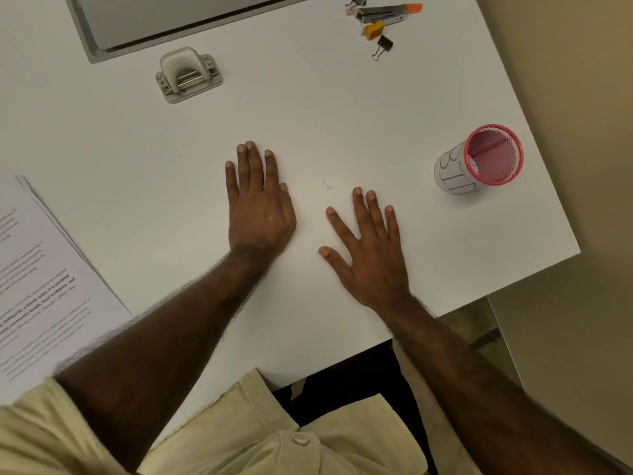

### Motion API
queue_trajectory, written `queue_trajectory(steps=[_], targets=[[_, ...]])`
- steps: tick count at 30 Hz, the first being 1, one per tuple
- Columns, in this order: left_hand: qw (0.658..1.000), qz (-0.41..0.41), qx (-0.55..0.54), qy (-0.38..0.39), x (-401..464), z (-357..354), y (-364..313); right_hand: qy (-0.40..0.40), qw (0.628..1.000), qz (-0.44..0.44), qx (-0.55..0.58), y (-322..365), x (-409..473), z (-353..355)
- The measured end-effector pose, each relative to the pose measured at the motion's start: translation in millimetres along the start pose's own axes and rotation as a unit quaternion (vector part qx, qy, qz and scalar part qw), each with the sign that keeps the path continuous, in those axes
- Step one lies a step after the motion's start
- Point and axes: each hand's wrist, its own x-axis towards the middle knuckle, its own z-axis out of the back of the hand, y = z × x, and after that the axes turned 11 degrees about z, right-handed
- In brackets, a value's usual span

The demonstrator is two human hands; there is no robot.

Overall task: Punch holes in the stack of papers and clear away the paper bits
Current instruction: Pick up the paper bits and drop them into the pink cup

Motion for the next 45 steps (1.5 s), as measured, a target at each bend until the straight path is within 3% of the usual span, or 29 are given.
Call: queue_trajectory(steps=[10, 12, 18, 23, 39, 42, 45], targets=[[1.000, 0.004, -0.004, -0.007, 0, -1, 0, 0.010, 0.998, -0.060, -0.019, 11, 33, 2], [1.000, 0.005, -0.006, -0.009, 0, -1, 0, 0.004, 0.997, -0.077, 0.014, 14, 39, 9], [1.000, 0.004, -0.011, -0.017, 0, 0, 0, -0.112, 0.975, -0.095, 0.169, -2, 68, 40], [1.000, 0.004, -0.016, -0.024, 1, -2, 1, -0.049, 0.954, -0.177, 0.236, -16, 97, 52], [1.000, 0.006, -0.002, -0.021, 0, -1, 0, -0.009, 0.959, -0.182, 0.217, 9, 114, 55], [1.000, 0.007, -0.003, -0.016, 0, 1, -1, -0.003, 0.960, -0.161, 0.227, 5, 116, 56], [1.000, 0.009, -0.003, -0.012, 0, 2, -1, -0.044, 0.964, -0.111, 0.238, -3, 109, 61]])
